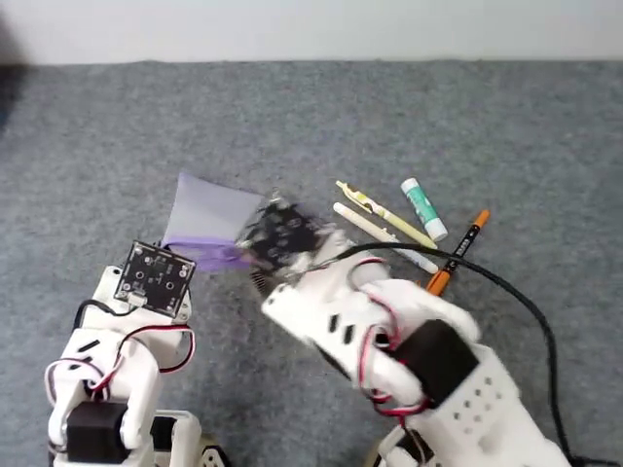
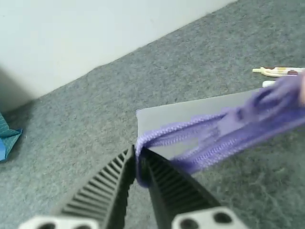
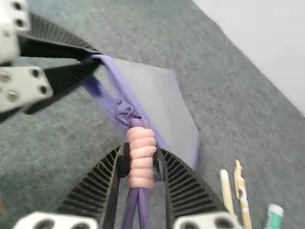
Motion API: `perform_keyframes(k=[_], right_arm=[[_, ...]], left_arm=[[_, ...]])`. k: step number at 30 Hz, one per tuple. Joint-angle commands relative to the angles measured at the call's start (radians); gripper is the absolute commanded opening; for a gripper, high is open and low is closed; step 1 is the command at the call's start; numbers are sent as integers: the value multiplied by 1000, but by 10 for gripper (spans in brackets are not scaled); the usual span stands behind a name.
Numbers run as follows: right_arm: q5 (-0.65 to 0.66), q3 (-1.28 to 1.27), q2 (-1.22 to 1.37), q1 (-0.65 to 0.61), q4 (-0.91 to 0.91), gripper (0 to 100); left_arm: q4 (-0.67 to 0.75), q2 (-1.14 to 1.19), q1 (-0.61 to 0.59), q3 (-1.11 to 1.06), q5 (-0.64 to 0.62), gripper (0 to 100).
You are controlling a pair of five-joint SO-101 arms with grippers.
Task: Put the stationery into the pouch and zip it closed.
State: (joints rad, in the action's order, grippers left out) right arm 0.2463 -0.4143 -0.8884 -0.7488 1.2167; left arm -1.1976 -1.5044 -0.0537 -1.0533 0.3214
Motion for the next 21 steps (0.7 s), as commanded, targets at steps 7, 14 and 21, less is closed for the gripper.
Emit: perform_keyframes(k=[7, 14, 21], right_arm=[[-12, 14, -130, 84, 85, 8], [-14, 14, -131, 31, 84, 8], [-97, -15, -137, -36, 88, 8]], left_arm=[[12, 29, -12, -33, 11, 11], [6, 29, -6, -35, 11, 52], [14, 28, -5, -12, -146, 194]])
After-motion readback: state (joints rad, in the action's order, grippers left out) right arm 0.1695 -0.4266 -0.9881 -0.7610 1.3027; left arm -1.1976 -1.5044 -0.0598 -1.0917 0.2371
